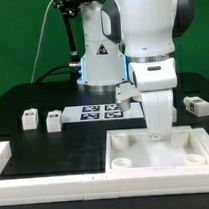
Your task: Assemble one leg
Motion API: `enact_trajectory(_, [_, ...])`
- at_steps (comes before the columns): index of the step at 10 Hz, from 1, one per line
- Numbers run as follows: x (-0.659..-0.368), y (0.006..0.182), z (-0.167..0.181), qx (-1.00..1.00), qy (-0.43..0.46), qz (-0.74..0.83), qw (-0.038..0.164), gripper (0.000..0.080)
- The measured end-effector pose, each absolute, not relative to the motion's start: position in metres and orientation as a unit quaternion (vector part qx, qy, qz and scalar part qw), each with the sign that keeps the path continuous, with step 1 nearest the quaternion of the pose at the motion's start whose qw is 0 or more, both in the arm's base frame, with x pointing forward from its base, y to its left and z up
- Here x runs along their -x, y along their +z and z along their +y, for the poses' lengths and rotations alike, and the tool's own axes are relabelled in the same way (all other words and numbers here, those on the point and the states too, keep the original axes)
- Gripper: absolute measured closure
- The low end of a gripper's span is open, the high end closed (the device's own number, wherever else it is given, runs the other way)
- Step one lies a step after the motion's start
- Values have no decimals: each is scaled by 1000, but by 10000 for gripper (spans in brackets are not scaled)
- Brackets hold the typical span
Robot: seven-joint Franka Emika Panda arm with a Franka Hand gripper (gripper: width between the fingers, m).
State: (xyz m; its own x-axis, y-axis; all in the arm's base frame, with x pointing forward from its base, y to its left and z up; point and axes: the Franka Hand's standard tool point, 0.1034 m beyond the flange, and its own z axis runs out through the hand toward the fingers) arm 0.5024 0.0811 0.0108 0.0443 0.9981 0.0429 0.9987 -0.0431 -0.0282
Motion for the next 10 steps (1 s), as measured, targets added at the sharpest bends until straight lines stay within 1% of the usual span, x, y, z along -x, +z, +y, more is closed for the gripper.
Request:
enact_trajectory(1, [-502, 10, 81, 722, -5, -691, 25, 668])
enact_trajectory(2, [-502, 10, 81, 723, -5, -691, 25, 668])
enact_trajectory(3, [-502, 10, 81, 723, -5, -691, 25, 531])
enact_trajectory(4, [-502, 10, 80, 723, -5, -691, 25, 333])
enact_trajectory(5, [-502, 10, 80, 723, -5, -690, 25, 333])
enact_trajectory(6, [-502, 10, 80, 723, -5, -690, 25, 214])
enact_trajectory(7, [-502, 10, 80, 723, -5, -690, 25, 163])
enact_trajectory(10, [-502, 10, 80, 723, -5, -690, 25, 150])
